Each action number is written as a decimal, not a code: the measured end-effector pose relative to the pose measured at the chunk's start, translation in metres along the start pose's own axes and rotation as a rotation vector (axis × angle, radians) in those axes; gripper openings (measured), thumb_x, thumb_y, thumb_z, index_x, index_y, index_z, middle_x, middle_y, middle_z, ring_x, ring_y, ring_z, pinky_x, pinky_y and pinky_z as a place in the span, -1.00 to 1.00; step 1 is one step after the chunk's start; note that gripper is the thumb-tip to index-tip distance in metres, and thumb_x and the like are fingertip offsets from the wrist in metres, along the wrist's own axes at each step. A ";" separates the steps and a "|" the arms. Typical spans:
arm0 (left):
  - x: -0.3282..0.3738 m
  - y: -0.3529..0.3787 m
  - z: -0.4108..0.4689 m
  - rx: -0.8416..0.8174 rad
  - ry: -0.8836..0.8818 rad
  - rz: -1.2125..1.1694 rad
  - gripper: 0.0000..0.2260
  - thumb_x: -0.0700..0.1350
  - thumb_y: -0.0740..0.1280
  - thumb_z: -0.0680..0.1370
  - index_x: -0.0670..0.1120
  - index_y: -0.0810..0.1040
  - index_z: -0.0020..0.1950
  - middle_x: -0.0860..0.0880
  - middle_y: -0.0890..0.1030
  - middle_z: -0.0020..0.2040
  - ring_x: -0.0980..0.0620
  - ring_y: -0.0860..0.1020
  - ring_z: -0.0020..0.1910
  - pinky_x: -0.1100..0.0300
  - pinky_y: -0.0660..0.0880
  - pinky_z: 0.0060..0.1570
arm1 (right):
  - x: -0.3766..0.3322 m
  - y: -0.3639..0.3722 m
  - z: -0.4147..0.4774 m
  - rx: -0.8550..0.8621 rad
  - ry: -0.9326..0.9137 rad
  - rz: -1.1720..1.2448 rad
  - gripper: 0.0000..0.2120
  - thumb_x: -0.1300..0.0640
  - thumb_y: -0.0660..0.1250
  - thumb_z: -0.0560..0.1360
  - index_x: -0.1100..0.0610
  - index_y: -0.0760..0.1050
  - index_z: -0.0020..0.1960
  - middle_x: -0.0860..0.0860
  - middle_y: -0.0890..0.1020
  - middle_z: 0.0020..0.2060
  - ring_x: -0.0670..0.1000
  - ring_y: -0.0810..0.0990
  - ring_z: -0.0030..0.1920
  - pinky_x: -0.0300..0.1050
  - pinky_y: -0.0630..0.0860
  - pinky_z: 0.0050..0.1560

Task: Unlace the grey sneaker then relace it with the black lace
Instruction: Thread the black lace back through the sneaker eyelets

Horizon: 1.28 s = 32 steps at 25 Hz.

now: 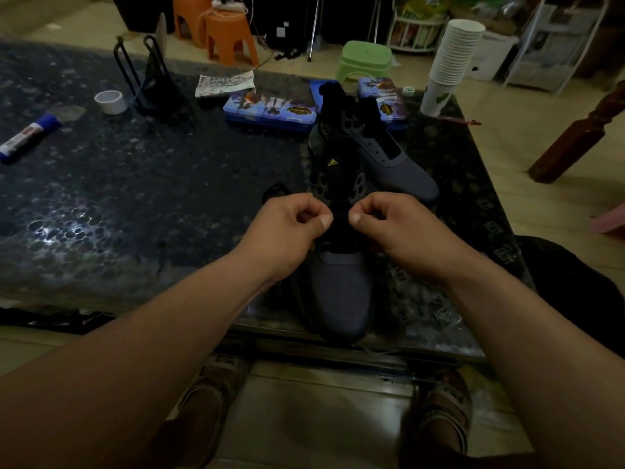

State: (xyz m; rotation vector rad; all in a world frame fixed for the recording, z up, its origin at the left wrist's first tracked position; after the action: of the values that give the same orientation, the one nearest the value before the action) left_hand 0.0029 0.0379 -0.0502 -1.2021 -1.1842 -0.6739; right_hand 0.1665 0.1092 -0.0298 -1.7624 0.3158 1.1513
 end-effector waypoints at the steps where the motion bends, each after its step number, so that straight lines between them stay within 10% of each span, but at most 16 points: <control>1: 0.000 0.000 0.000 0.019 0.017 -0.002 -0.93 -0.17 0.41 0.62 -0.09 0.69 -0.04 0.01 0.61 -0.25 0.23 0.48 -0.35 0.40 0.43 -0.33 | 0.002 0.001 0.000 0.024 0.006 0.038 -0.90 0.09 0.36 0.64 0.09 0.61 -0.01 -0.02 0.62 -0.26 -0.13 0.53 -0.31 -0.13 0.48 -0.23; 6: -0.005 0.004 0.001 0.107 0.011 0.054 -0.91 -0.08 0.43 0.61 -0.03 0.63 -0.08 0.02 0.59 -0.27 0.20 0.48 -0.37 0.32 0.43 -0.33 | 0.006 0.005 -0.004 0.121 0.020 0.156 -0.95 0.12 0.42 0.59 0.08 0.58 -0.03 0.19 0.65 -0.19 -0.03 0.56 -0.26 -0.02 0.53 -0.18; 32: -0.002 0.018 -0.016 0.167 -0.086 -0.166 -0.92 -0.12 0.42 0.62 0.01 0.69 -0.05 0.04 0.70 -0.21 0.21 0.65 -0.21 0.37 0.52 -0.21 | 0.012 0.004 -0.006 0.066 0.025 0.284 -0.96 0.20 0.44 0.58 0.09 0.62 0.01 -0.02 0.62 -0.21 -0.16 0.53 -0.26 -0.28 0.47 -0.21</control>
State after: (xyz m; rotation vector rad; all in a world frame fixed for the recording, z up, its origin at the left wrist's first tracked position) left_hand 0.0235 0.0273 -0.0572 -1.0088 -1.3957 -0.6376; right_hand 0.1735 0.1061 -0.0418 -1.7119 0.6281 1.3024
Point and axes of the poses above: each hand's wrist, its own z-axis towards the middle knuckle, its own y-axis out of the palm, x = y × z, the point moved 4 cm from there along z, towards the middle knuckle
